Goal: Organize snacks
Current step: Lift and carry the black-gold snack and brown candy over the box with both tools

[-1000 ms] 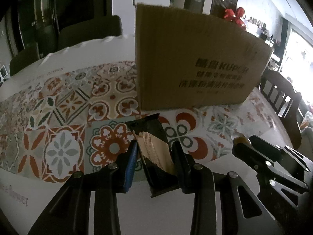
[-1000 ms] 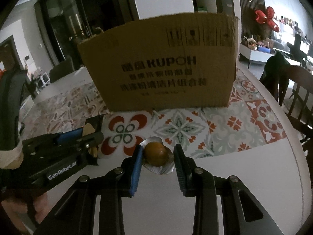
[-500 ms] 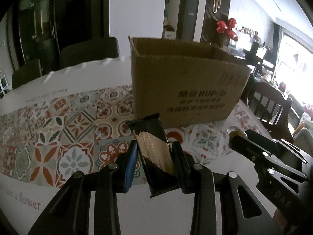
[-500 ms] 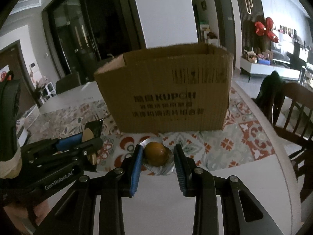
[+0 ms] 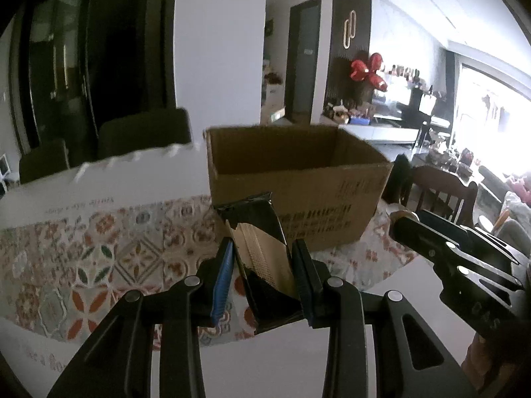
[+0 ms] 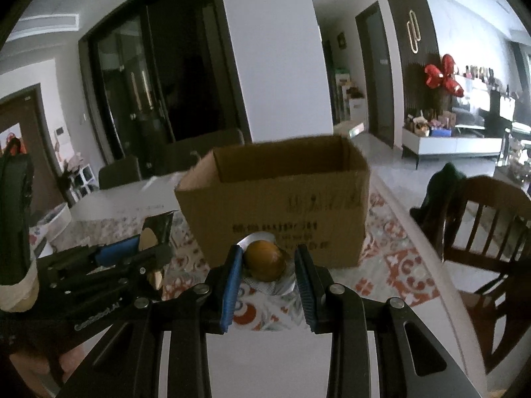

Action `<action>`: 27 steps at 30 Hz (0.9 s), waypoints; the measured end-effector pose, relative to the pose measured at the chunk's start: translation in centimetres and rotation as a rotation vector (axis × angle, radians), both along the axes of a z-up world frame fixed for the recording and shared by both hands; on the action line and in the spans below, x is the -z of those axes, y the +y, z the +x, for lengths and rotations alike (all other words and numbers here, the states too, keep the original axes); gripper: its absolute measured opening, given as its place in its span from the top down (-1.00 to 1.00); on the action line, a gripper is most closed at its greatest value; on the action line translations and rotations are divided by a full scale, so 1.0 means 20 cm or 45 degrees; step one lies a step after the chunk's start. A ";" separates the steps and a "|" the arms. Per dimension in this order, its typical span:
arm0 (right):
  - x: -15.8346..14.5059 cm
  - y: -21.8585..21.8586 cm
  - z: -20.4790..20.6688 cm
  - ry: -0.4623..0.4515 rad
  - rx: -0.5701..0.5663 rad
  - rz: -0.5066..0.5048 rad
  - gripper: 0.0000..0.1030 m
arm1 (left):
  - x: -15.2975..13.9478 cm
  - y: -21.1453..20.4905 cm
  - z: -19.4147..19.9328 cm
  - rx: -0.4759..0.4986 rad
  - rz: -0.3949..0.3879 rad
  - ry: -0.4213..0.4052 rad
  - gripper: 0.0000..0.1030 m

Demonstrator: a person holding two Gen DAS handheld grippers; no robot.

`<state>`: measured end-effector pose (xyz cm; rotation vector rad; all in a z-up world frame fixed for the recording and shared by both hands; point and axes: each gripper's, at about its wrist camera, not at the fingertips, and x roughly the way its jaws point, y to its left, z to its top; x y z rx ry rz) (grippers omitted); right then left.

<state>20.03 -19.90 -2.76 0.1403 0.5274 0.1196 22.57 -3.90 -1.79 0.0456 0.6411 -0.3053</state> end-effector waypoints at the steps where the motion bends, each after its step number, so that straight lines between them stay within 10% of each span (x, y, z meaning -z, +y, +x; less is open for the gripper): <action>1: -0.02 -0.01 0.00 -0.014 0.007 -0.001 0.35 | -0.02 0.00 0.00 0.004 0.000 -0.014 0.32; 27: -0.33 -0.06 0.17 -0.225 0.004 -0.079 0.35 | -0.30 -0.06 0.21 0.041 0.031 -0.214 0.32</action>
